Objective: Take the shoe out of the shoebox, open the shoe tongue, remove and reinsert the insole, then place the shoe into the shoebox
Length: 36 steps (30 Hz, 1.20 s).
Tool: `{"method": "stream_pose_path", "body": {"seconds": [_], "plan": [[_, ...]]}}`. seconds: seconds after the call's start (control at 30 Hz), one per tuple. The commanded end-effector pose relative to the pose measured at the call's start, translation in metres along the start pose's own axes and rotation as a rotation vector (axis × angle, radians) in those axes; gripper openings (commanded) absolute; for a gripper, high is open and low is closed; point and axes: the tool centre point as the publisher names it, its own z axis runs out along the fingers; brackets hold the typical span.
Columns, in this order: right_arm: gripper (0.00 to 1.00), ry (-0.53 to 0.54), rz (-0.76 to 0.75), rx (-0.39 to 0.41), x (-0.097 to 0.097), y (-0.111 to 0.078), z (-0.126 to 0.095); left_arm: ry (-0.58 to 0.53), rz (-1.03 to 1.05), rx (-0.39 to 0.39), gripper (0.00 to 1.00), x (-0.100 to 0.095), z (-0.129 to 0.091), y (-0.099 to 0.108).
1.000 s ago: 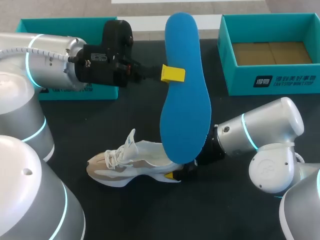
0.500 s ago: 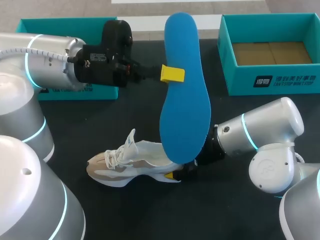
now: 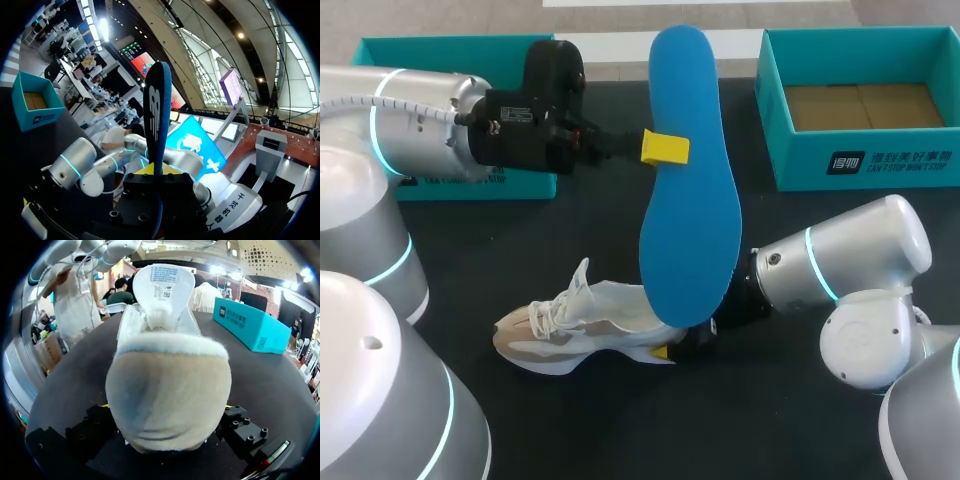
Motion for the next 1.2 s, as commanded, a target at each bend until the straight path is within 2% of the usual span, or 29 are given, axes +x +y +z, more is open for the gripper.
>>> {"method": "stream_pose_path", "body": {"seconds": [0.03, 0.17, 0.43, 0.9, 1.2], "plan": [[1.00, -0.009, 0.005, 0.055, 0.004, 0.009, -0.016, -0.002, 0.000, 0.001, 0.00, 0.001, 0.000, 0.002], [1.00, -0.011, 0.030, 0.122, 0.003, 0.011, -0.024, -0.002, 0.000, 0.001, 0.00, 0.001, 0.000, 0.002], [1.00, -0.017, 0.102, 0.355, 0.004, 0.021, -0.040, -0.002, 0.000, 0.001, 0.00, 0.001, 0.000, 0.002], [1.00, -0.022, 0.100, 0.356, 0.005, 0.022, -0.043, -0.002, 0.000, 0.001, 0.00, 0.001, 0.000, 0.002], [1.00, -0.028, 0.072, 0.456, 0.002, 0.031, -0.054, -0.002, 0.000, 0.001, 0.00, 0.001, 0.000, 0.002]]}}
